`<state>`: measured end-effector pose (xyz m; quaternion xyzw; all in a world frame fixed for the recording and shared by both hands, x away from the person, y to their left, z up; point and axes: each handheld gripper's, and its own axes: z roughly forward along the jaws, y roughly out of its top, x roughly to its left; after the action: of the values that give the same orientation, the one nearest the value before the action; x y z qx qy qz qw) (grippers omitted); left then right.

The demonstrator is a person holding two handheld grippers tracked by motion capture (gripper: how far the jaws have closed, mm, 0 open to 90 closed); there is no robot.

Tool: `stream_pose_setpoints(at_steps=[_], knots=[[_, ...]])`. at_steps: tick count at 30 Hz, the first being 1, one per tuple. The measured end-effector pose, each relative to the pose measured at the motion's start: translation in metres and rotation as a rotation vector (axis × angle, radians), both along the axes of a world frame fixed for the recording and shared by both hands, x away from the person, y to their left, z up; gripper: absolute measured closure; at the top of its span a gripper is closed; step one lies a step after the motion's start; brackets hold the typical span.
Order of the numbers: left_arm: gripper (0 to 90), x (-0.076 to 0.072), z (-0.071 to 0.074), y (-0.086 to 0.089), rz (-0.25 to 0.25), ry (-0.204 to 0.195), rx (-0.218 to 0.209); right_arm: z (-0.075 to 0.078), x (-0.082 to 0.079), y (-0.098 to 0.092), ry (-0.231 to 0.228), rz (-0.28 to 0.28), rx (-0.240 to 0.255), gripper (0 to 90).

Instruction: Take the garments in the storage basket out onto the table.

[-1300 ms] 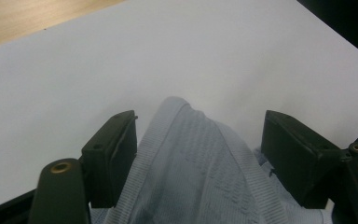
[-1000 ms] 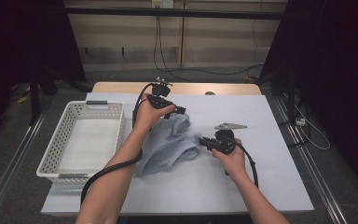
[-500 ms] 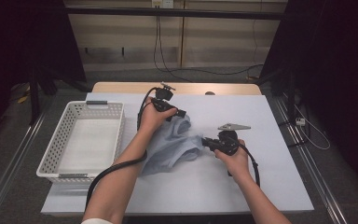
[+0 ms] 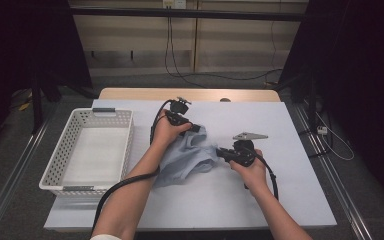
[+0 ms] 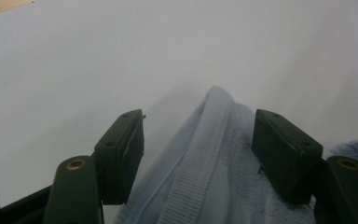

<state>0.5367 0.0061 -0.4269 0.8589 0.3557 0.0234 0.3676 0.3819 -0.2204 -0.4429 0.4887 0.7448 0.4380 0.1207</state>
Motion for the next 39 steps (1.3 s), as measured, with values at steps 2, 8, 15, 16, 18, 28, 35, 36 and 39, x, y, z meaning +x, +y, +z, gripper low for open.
stream_pose_setpoints(at_steps=[2,8,15,16,18,28,35,36,39], knots=[[34.2,0.0,-0.002,0.0,-0.005,0.0,0.002,0.0,0.0,0.0,0.002,-0.002,0.0,85.8],[37.3,0.001,-0.014,-0.003,-0.02,0.001,0.036,-0.002,0.0,0.002,0.004,0.004,-0.003,85.8],[46.5,-0.002,-0.023,-0.003,-0.05,-0.005,0.056,0.0,0.0,0.0,0.006,-0.004,-0.001,85.8],[47.2,-0.002,-0.024,-0.002,-0.057,-0.013,0.057,0.0,0.0,0.0,0.007,-0.003,-0.003,85.8],[57.9,-0.003,-0.025,0.0,-0.053,-0.026,0.051,0.0,0.0,0.0,0.008,-0.008,-0.001,85.9],[84.0,-0.01,-0.025,-0.002,-0.124,-0.069,0.078,0.003,0.004,-0.008,-0.004,-0.037,0.014,86.0],[85.3,-0.012,-0.01,0.011,-0.056,-0.046,0.009,0.017,0.003,-0.024,-0.035,-0.063,0.012,86.3],[85.3,-0.013,-0.006,0.014,-0.045,-0.055,-0.004,0.019,0.002,-0.026,-0.04,-0.067,0.009,86.3],[85.5,-0.014,0.009,0.023,-0.01,-0.082,-0.054,0.028,0.0,-0.037,-0.06,-0.089,0.005,86.3]])
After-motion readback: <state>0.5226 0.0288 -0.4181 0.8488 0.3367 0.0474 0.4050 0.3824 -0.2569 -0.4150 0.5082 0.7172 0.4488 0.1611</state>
